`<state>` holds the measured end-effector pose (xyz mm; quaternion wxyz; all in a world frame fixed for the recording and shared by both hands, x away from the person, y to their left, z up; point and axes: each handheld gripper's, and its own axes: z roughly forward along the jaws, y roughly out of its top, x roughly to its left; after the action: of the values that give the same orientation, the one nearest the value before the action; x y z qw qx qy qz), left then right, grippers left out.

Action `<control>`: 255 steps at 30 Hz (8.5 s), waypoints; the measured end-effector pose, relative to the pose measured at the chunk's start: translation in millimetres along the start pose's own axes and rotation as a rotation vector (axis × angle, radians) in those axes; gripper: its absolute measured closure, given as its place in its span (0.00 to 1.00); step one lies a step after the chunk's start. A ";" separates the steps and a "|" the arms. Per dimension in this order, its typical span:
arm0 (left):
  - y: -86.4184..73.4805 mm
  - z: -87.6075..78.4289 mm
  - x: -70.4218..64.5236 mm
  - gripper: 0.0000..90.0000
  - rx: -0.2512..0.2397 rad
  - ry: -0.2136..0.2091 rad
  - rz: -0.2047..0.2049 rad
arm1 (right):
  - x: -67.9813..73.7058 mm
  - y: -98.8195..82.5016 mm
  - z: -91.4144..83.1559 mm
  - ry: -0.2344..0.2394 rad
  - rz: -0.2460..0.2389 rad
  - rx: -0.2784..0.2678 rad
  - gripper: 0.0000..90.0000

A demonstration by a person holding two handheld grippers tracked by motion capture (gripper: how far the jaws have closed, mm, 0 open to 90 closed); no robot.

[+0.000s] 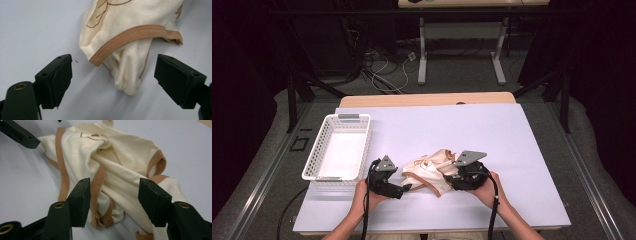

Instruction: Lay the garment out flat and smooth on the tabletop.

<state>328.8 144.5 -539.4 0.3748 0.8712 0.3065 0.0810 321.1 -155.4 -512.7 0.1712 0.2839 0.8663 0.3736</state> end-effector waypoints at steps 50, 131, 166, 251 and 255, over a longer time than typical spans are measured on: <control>3.2 3.7 -17.7 0.33 0.002 0.022 0.084 | 12.4 -9.5 10.5 0.131 0.049 0.082 0.76; 47.8 31.4 14.9 0.68 -0.036 0.041 0.095 | 5.4 -16.7 16.7 0.075 -0.004 0.090 0.75; 27.0 10.9 14.7 0.98 -0.020 0.018 0.056 | -13.0 -25.8 4.1 -0.082 -0.012 0.100 0.91; -2.2 12.2 -6.5 0.99 0.091 0.104 0.118 | -62.7 -39.9 -6.3 -0.242 0.188 0.060 0.96; -3.0 10.3 -0.9 0.99 0.094 0.111 0.110 | -66.1 -41.6 -8.5 -0.252 0.197 0.068 0.95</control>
<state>330.5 139.4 -548.7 0.3111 0.8974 0.2821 0.1351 353.2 -224.2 -532.4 0.2314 0.4177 0.8181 0.3205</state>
